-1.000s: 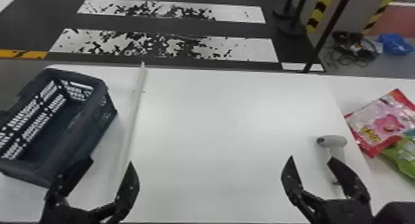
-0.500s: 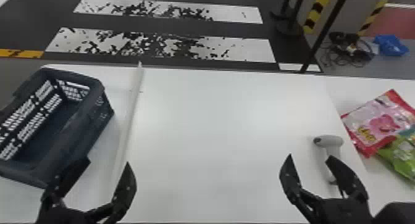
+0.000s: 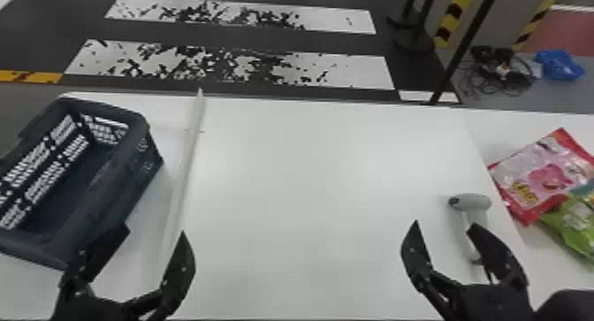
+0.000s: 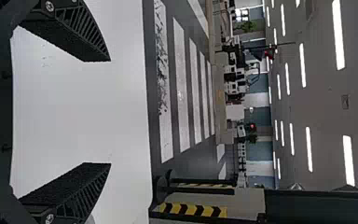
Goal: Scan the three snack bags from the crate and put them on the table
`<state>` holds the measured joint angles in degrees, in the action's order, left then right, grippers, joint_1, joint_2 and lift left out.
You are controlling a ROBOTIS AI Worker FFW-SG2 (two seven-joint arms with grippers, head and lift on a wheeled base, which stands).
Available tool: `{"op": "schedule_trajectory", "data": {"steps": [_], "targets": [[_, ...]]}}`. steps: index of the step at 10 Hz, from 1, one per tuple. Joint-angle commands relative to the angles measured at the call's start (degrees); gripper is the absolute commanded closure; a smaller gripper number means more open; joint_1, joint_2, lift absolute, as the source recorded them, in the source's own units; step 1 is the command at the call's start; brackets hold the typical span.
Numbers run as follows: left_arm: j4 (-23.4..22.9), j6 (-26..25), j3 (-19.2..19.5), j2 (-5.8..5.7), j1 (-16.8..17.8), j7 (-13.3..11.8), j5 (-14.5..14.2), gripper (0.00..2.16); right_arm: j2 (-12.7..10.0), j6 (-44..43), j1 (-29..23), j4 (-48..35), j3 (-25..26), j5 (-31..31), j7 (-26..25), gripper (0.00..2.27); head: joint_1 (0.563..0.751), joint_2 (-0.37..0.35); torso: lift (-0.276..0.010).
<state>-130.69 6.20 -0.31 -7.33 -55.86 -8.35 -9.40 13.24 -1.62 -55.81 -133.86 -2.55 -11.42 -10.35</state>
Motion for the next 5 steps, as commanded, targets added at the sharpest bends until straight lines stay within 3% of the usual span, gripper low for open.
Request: {"op": "schedule_trajectory", "data": {"steps": [1,5], "targets": [[0.08,-0.01,0.05,-0.06,0.22,0.00,0.00,0.08,-0.23,0.00,0.00,0.00,0.00,-0.09,-0.10,0.08,0.695,-0.079,-0.094],[0.35,-0.01,0.14,-0.41,0.57,-0.08,-0.18,0.08,-0.67,-0.35,0.00,0.00,0.09,-0.18,-0.37,0.08,0.695,-0.081,-0.094]]}}
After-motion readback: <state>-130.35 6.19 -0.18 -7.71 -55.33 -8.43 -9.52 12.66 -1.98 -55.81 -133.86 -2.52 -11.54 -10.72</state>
